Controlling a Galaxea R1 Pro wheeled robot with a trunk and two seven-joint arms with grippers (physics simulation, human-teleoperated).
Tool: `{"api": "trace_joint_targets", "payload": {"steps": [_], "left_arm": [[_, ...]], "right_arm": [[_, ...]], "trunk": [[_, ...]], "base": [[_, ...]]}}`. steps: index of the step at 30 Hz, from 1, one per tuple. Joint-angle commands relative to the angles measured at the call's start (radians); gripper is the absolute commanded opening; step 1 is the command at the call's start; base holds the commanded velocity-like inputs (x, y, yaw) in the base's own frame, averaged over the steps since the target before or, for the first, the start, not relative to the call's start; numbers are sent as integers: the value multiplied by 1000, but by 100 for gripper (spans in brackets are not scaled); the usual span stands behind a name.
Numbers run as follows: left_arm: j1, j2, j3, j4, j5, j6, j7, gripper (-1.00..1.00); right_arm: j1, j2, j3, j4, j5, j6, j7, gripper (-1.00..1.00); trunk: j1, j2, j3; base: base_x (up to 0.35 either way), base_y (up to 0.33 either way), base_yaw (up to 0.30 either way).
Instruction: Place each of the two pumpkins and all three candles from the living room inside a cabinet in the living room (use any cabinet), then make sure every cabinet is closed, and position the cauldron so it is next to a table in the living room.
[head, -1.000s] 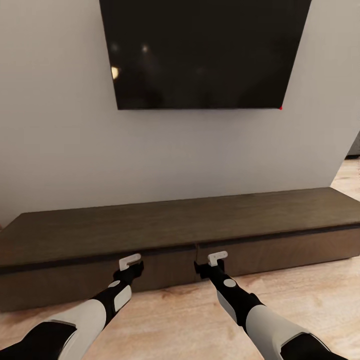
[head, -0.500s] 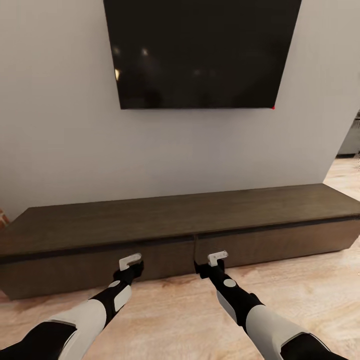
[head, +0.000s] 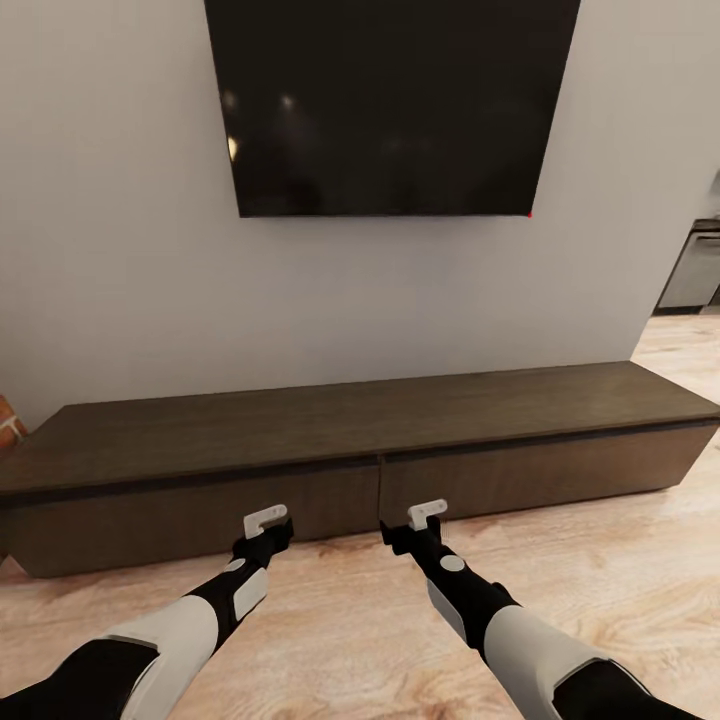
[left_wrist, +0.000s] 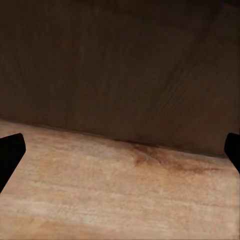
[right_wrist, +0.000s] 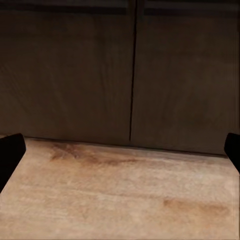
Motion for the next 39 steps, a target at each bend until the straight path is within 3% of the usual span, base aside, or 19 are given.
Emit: {"api": "trace_joint_targets", "payload": {"steps": [1, 5, 26, 39], "left_arm": [[-6, -6, -7, 6, 6, 3, -1, 100], [-29, -23, -7, 29, 6, 12, -6, 100], [-20, -16, -12, 41, 3, 15, -9, 100], [-20, -15, -12, 41, 3, 16, -9, 100]], "right_arm": [[-7, 6, 12, 7, -11, 1, 6, 100], [-29, 25, 25, 27, -10, 8, 9, 100], [76, 20, 25, 47, -12, 5, 39, 100], [80, 18, 23, 44, -12, 6, 39, 100]], "trunk": [[0, 0, -1], [0, 0, -1], [0, 0, 0], [0, 0, 10]], "base": [[0, 0, 0], [0, 0, 0], [0, 0, -9], [0, 0, -176]]}}
